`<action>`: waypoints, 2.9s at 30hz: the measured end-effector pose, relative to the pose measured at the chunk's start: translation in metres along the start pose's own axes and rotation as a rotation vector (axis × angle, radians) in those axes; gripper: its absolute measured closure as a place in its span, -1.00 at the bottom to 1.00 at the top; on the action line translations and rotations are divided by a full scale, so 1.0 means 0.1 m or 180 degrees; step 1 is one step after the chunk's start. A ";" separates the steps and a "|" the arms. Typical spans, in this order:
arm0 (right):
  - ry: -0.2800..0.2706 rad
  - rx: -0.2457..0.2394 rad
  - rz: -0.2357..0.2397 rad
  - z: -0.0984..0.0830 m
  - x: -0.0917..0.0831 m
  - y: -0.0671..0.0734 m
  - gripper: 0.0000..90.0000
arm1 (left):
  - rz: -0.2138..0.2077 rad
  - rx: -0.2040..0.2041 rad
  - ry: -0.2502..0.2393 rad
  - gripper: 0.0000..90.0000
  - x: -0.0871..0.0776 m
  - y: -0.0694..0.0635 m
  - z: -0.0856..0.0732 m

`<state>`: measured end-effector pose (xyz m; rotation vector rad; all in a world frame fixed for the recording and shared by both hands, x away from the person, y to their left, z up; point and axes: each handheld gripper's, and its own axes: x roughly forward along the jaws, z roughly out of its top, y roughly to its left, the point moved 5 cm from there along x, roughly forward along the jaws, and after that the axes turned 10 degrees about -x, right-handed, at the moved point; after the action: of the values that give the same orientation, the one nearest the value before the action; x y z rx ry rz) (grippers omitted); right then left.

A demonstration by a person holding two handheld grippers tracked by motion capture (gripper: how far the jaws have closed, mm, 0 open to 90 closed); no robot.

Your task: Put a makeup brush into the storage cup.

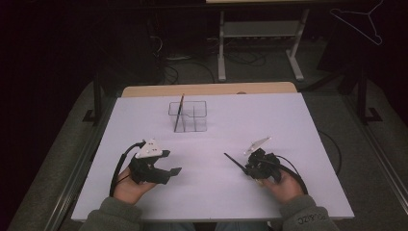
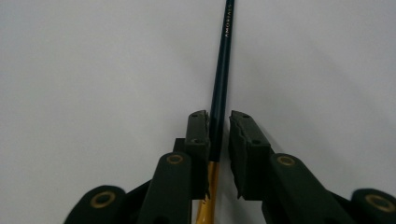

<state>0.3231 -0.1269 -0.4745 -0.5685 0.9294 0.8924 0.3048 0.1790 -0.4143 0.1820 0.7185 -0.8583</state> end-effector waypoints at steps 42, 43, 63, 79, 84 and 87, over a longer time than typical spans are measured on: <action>-0.0273 -0.0622 0.0605 0.49 -0.41 0.19 0.84 | -0.0277 0.0343 0.0131 -0.35 -0.02 -0.21 0.29; -0.0272 -0.0665 0.0611 0.52 -0.43 0.22 0.84 | -0.0297 0.0374 0.0128 -0.34 -0.03 -0.22 0.31; -0.0244 -0.1416 0.1086 1.01 -0.45 0.71 0.83 | -0.0875 0.0971 0.0703 0.08 0.08 -0.60 0.36; -0.0165 -0.1610 0.1206 1.09 -0.40 0.85 0.83 | -0.1025 0.1229 0.1085 0.61 0.19 -0.68 0.27; -0.0166 -0.1697 0.1252 1.09 -0.40 0.89 0.83 | -0.1111 0.1277 0.1136 0.83 0.19 -0.71 0.23; -0.0216 -0.1755 0.1241 1.09 -0.40 0.90 0.82 | -0.1116 0.1268 0.1102 0.87 0.18 -0.72 0.21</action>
<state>0.2827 -0.0143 -0.3900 -0.8334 0.7388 1.5329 0.2699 0.1121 -0.4002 0.5838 0.9114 -1.3225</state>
